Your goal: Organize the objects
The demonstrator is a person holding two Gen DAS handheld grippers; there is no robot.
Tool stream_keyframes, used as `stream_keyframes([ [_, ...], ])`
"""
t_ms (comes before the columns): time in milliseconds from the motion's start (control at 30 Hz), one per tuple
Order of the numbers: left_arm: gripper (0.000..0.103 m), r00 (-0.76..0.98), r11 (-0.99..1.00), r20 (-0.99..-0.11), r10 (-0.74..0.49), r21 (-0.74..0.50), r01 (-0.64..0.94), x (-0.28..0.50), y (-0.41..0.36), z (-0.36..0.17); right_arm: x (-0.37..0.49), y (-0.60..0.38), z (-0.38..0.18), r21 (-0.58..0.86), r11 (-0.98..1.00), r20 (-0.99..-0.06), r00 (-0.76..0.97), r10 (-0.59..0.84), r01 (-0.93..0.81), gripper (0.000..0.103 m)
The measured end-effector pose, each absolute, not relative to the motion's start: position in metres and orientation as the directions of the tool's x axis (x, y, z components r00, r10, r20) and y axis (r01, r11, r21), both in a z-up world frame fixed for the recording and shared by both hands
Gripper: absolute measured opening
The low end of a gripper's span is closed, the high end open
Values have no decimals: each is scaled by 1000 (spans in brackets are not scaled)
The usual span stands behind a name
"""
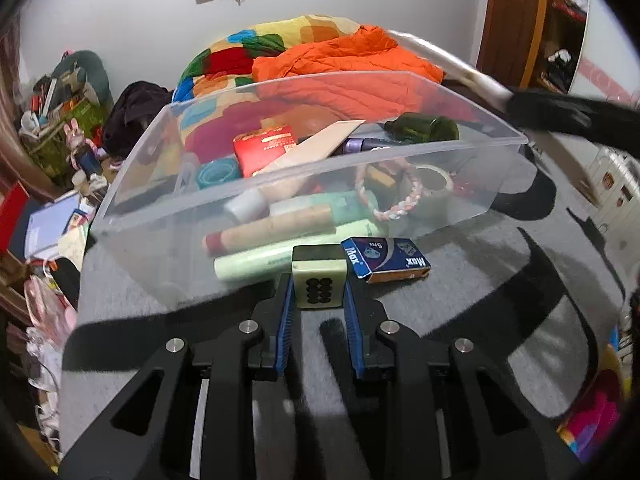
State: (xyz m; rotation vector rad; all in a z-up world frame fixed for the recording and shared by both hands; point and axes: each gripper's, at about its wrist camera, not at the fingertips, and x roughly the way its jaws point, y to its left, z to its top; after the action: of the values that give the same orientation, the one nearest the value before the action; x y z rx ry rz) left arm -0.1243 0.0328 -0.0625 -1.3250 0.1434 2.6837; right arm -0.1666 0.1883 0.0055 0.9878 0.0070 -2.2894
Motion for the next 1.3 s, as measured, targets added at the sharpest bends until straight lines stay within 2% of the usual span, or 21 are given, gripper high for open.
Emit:
stream_keyframes([
  [367, 24, -672, -988, -725, 149, -88, -124, -99, 2, -36, -226, 140, -19, 159, -817, -738, -482, -471, 555, 10],
  [700, 24, -751, -989, -644, 145, -99, -107, -101, -13, 6, -216, 128, -25, 55, -827, -764, -510, -396, 559, 11],
  [800, 24, -762, -991, -634, 134, -96, -94, -107, -18, 13, -204, 134, -14, 55, -824, -743, -529, -411, 564, 22],
  [867, 24, -769, -992, -626, 126, -91, -89, -111, -21, 17, -189, 140, -4, 64, -814, -713, -545, -441, 577, 35],
  [933, 24, -773, -992, -623, 122, -93, -82, -118, -26, 20, -176, 145, 1, 85, -804, -693, -544, -473, 589, 41],
  [1067, 24, -757, -991, -640, 133, -102, -87, -136, -32, 21, -154, 141, -8, 148, -771, -717, -470, -515, 619, 42],
  [1233, 24, -706, -990, -694, 141, -84, -116, -156, -29, 10, -152, 122, -43, 106, -803, -800, -429, -419, 587, 43],
  [1300, 24, -690, -992, -714, 118, -49, -119, -164, -26, 4, -156, 116, -56, 132, -812, -822, -394, -411, 569, 45],
])
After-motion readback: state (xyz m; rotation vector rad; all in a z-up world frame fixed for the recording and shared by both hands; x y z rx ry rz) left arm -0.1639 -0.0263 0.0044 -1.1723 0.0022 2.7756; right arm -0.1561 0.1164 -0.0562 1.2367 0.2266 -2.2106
